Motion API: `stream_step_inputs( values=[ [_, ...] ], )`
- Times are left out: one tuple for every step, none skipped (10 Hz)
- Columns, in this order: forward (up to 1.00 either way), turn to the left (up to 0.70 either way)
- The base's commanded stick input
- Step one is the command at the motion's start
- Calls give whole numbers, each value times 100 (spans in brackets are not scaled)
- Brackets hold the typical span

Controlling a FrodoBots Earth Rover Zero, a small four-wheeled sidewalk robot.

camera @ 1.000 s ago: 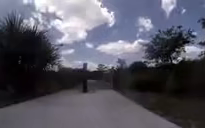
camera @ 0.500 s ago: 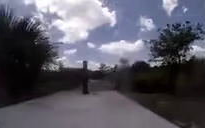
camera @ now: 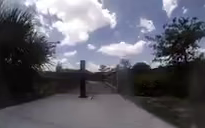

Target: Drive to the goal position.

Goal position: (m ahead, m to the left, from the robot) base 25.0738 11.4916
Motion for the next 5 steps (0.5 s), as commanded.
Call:
stream_step_inputs(
  values=[
    [85,0],
    [85,0],
    [85,0],
    [85,0],
    [85,0]
  ],
)
